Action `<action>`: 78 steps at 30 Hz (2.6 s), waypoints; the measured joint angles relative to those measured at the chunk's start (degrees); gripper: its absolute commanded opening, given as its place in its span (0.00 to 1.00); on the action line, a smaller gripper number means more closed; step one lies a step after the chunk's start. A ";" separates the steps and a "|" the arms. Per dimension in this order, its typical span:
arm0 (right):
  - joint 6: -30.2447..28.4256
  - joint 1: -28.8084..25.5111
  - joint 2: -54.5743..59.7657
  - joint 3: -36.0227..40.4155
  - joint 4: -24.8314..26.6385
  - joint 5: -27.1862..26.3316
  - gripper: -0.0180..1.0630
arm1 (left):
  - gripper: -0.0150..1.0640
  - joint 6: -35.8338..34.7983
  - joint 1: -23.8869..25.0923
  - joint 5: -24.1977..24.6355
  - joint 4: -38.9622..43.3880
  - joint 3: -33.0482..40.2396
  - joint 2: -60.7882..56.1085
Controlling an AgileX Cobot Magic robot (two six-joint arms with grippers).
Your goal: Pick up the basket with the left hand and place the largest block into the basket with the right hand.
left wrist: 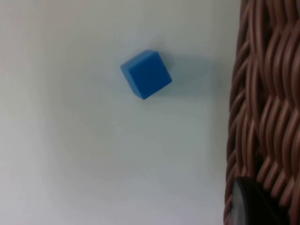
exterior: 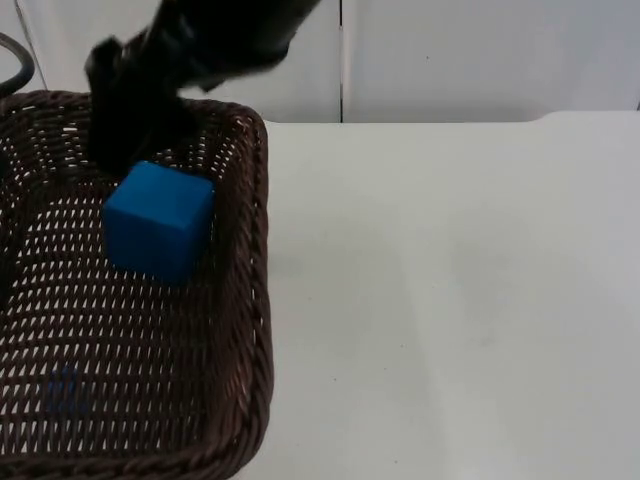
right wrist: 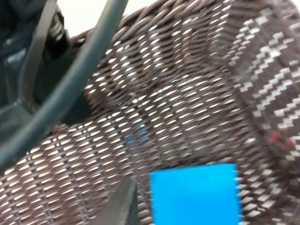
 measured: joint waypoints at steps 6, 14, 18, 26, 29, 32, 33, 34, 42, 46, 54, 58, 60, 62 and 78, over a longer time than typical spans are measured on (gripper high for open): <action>3.56 -2.34 -5.52 0.33 -1.87 3.96 0.99 | 0.01 0.00 0.00 0.00 0.00 0.00 0.00; 4.33 -5.64 -16.34 10.94 -2.13 4.14 0.99 | 0.01 0.00 0.00 0.00 0.00 0.00 0.00; 5.08 -6.66 -22.13 18.41 -2.24 2.44 0.99 | 0.01 0.00 0.00 0.00 0.00 0.00 0.00; 6.86 -7.58 -33.60 30.95 -2.51 -1.08 0.99 | 0.01 0.00 0.00 0.00 0.00 0.00 0.00; 6.96 -7.58 -37.89 34.65 -2.51 -2.69 0.99 | 0.01 0.26 0.00 0.00 0.00 0.00 0.00; 7.06 -7.58 -39.99 36.25 -2.51 -3.26 0.99 | 0.01 0.36 0.00 0.00 0.00 0.00 0.00; 7.06 -7.58 -40.95 36.81 -2.51 -3.49 0.99 | 0.01 0.36 0.00 0.00 0.00 0.00 0.00; 7.06 -7.58 -41.79 37.20 -2.51 -3.76 0.99 | 0.01 0.40 0.00 0.00 -0.16 0.00 0.00; 7.06 -7.58 -42.70 37.21 -2.19 -4.42 0.99 | 0.01 6.12 0.00 -0.22 -8.37 0.00 0.00; 7.06 -7.58 -42.70 37.21 -2.19 -4.78 0.99 | 0.01 8.19 -0.43 -1.56 -12.79 0.00 0.00; 7.06 -7.58 -42.70 37.21 -2.19 -5.59 0.99 | 0.01 8.01 -9.91 -9.79 -14.46 -0.11 3.99; 7.06 -7.58 -42.70 37.21 -2.19 -5.59 0.99 | 0.01 8.01 -13.29 -10.67 -14.46 -3.15 10.81; 7.06 -7.58 -42.70 37.21 -2.19 -5.59 0.99 | 0.01 8.01 -14.21 -11.05 -14.46 -4.34 12.63; 7.06 -7.58 -42.70 37.21 -2.19 -5.59 0.99 | 0.01 8.01 -15.77 -12.17 -14.46 -7.50 16.98; 7.75 -7.58 -42.70 37.21 -2.32 -5.48 0.99 | 0.01 8.01 -19.56 -15.75 -15.02 -21.87 41.09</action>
